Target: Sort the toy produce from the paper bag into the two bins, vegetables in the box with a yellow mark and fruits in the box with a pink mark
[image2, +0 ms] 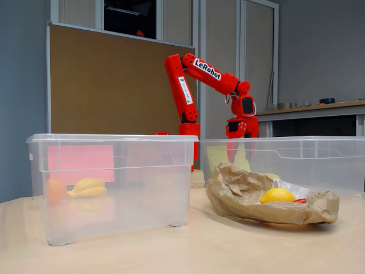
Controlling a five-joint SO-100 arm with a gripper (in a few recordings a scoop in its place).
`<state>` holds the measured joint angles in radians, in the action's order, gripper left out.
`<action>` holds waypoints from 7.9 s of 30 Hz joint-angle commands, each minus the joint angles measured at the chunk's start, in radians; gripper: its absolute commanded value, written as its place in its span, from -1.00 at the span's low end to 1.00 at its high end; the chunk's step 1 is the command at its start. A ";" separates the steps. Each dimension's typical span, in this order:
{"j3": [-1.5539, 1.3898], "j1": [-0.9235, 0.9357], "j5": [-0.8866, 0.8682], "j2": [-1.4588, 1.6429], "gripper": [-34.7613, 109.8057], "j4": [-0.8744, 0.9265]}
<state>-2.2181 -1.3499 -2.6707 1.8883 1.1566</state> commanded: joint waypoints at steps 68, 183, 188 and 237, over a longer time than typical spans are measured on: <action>0.612 1.117 1.856 -0.795 0.06 -0.307; 0.179 0.181 0.252 -0.051 -0.11 -0.101; 0.468 0.265 0.545 -0.166 -0.16 0.071; 0.433 1.189 2.255 -0.684 0.01 -0.451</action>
<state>-1.7963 -0.1488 -0.4172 1.1980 0.7087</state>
